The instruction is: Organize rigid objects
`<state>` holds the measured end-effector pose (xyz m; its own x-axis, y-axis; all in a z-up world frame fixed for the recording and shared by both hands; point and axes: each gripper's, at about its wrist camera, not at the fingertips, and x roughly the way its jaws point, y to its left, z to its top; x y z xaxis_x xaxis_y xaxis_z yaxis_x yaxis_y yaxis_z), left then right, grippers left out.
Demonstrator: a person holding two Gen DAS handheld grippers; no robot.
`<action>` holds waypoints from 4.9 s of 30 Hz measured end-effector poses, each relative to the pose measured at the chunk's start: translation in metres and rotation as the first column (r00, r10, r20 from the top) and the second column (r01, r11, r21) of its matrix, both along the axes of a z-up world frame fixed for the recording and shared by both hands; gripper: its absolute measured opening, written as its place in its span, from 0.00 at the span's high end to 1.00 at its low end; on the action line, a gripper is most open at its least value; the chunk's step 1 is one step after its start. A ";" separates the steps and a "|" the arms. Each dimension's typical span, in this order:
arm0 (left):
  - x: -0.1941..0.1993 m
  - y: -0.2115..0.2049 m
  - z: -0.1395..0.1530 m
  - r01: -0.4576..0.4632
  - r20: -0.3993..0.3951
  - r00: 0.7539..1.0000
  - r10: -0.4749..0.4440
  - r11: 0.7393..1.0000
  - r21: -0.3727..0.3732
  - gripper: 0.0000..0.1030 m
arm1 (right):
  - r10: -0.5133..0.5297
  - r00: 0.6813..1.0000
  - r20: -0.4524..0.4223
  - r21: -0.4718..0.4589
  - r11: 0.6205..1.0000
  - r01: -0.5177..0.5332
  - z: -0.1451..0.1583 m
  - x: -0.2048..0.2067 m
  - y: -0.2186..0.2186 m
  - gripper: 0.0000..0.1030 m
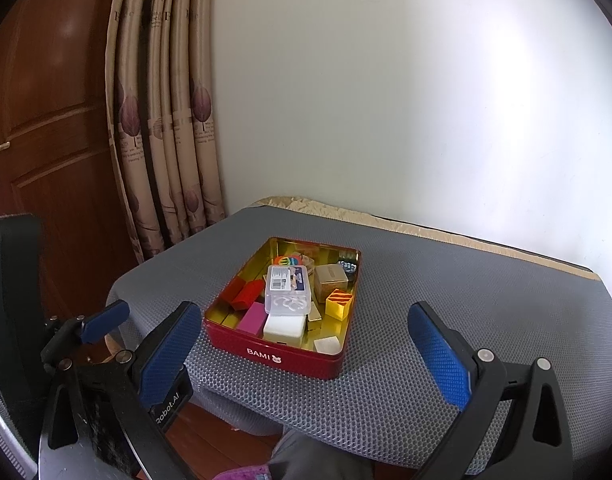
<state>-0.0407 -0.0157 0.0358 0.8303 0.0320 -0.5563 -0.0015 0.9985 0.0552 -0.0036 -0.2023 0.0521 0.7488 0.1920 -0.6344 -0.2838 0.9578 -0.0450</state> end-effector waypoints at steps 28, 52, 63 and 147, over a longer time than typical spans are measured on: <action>-0.001 -0.002 0.002 -0.006 -0.013 1.000 0.006 1.000 -0.002 0.45 | -0.019 0.999 0.049 0.006 1.000 0.019 0.017 -0.004 0.002 0.01; 0.012 0.000 -0.014 -0.024 -0.101 0.995 0.024 1.000 0.007 0.45 | -0.034 0.999 0.020 0.000 0.999 0.034 0.012 0.002 0.001 0.01; 0.011 0.001 -0.013 -0.028 -0.093 0.995 0.029 1.000 0.008 0.45 | -0.033 0.999 0.023 0.001 0.999 0.033 0.012 0.002 0.001 0.01; 0.025 0.003 -0.024 -0.018 -0.193 0.981 0.021 1.000 0.017 0.45 | -0.049 0.998 0.032 -0.016 0.999 0.049 0.014 0.002 -0.006 0.01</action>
<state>-0.0155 -0.0126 0.0121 0.7066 0.0571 -0.7054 -0.0091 0.9974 0.0716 -0.0013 -0.2079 0.0666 0.7769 0.1441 -0.6130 -0.2346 0.9696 -0.0693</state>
